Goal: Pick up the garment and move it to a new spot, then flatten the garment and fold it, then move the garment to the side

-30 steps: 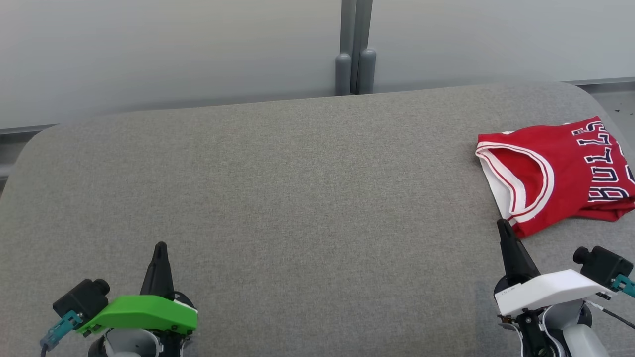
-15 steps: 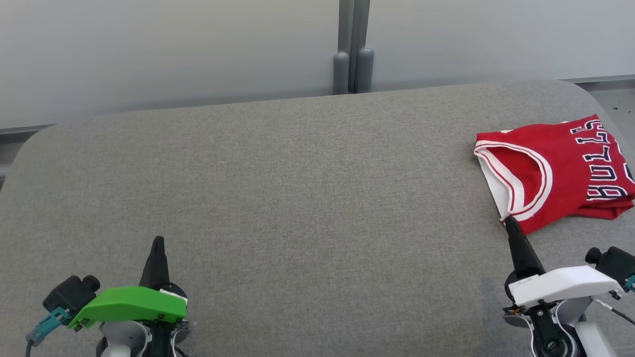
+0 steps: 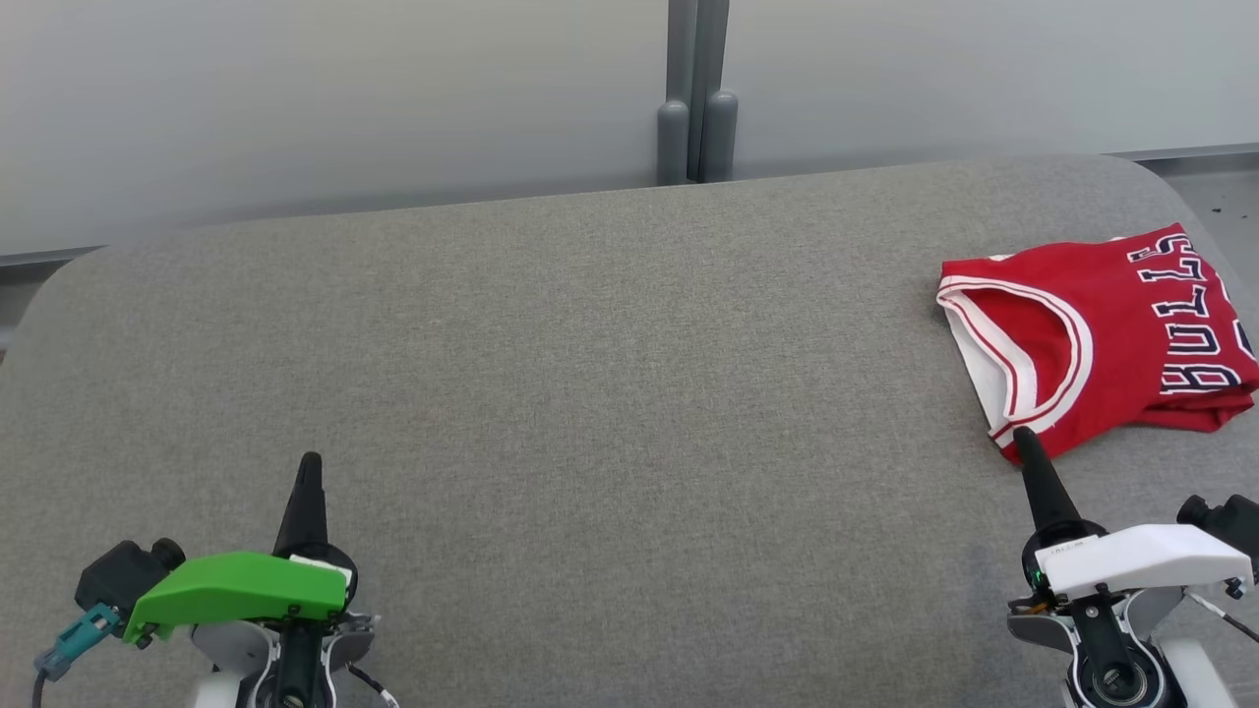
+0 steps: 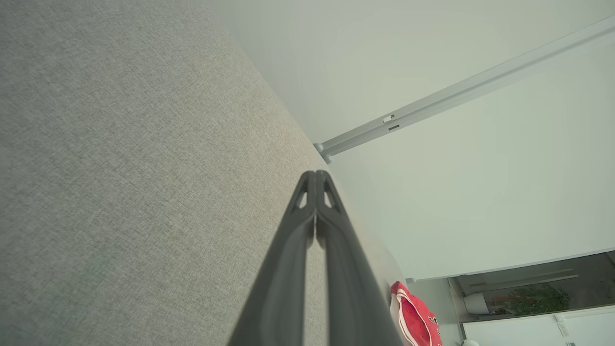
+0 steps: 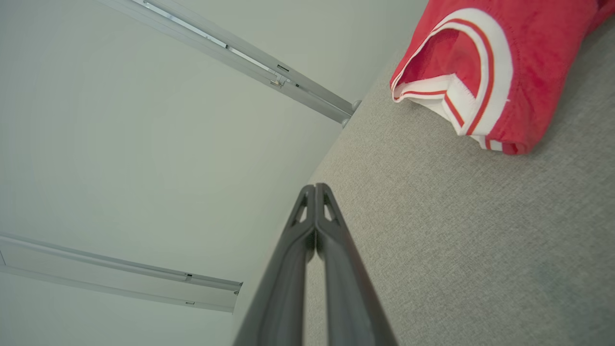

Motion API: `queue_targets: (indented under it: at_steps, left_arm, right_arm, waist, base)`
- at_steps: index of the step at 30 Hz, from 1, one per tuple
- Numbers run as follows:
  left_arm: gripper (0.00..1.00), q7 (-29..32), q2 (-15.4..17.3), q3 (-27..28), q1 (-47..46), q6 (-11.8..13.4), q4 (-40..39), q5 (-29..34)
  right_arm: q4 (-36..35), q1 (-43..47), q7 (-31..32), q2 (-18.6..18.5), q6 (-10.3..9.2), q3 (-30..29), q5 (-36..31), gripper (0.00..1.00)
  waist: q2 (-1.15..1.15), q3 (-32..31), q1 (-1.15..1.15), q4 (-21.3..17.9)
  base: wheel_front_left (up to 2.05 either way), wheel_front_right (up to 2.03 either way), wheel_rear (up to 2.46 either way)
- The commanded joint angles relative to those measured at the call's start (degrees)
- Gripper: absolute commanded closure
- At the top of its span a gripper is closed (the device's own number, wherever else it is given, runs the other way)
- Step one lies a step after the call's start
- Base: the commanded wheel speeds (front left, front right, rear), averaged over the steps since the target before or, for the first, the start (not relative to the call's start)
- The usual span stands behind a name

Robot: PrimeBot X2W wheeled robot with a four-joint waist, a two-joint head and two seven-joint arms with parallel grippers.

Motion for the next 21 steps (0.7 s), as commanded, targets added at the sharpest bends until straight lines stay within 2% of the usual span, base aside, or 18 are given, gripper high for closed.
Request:
queue_targets:
  at_steps: [1, 21]
  left_arm:
    - [1.0, 0.3, -0.1, 0.5, -1.4, -0.3, -0.3, -0.9]
    - [1.0, 2.9, -1.0, 2.9, -3.0, -2.1, 0.5, -10.2]
  right_arm:
    - [-0.3, -1.2, 0.1, -0.6, 0.02, -0.2, 1.4, 1.0]
    - [0.9, -2.1, 0.5, -2.5, 0.02, 0.3, 14.3, 1.0]
  waist:
    - [0.0, 0.0, 0.0, 0.0]
    - [0.0, 0.3, 0.0, -0.4]
  base:
    - [0.0, 0.0, 0.0]
    - [0.0, 0.0, 0.0]
